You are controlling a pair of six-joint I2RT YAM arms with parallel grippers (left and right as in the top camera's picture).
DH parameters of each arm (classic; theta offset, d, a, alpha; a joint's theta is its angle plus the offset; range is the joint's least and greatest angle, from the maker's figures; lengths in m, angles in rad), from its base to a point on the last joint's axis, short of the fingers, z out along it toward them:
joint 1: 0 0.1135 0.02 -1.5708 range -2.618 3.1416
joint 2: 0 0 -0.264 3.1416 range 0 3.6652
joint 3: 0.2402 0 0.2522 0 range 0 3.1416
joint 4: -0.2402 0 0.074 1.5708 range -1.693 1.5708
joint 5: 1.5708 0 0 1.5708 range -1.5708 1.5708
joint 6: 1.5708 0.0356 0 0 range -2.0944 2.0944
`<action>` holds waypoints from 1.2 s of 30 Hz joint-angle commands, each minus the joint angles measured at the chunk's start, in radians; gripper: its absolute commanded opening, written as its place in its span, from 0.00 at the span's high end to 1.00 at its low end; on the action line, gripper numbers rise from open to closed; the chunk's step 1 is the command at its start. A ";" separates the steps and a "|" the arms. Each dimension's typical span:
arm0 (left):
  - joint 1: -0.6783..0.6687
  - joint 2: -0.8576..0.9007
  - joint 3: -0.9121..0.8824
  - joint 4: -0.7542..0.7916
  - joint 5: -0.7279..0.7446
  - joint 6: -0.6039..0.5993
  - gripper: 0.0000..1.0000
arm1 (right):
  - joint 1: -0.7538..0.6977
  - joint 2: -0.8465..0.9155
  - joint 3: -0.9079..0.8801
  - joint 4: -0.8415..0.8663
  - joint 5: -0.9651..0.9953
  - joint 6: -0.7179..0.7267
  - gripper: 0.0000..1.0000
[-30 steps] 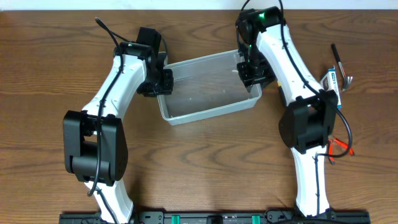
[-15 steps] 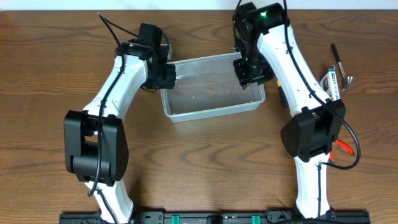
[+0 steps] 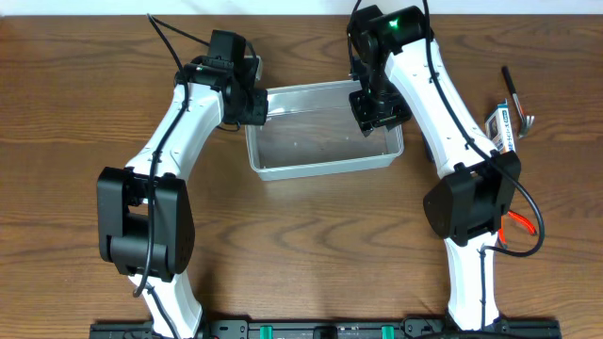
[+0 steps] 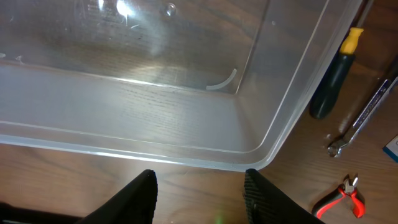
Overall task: Pack container
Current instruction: 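Release the container and lift both grippers away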
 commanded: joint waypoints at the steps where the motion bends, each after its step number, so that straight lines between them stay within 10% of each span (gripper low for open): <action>1: -0.001 0.005 -0.006 0.011 0.013 0.029 0.63 | 0.007 -0.027 0.000 -0.001 0.016 0.015 0.51; 6: 0.012 0.002 0.005 0.016 0.013 0.020 0.62 | 0.006 -0.031 0.000 -0.001 0.031 0.015 0.50; 16: 0.114 -0.134 0.075 -0.009 -0.131 -0.096 0.03 | -0.062 -0.166 0.000 0.132 0.089 0.061 0.32; 22: 0.264 -0.240 0.075 -0.075 -0.253 -0.149 0.02 | -0.207 -0.288 0.000 0.134 0.172 0.031 0.09; 36: 0.443 -0.251 0.075 -0.198 -0.253 -0.153 0.02 | -0.622 -0.346 0.000 0.089 0.066 -0.206 0.09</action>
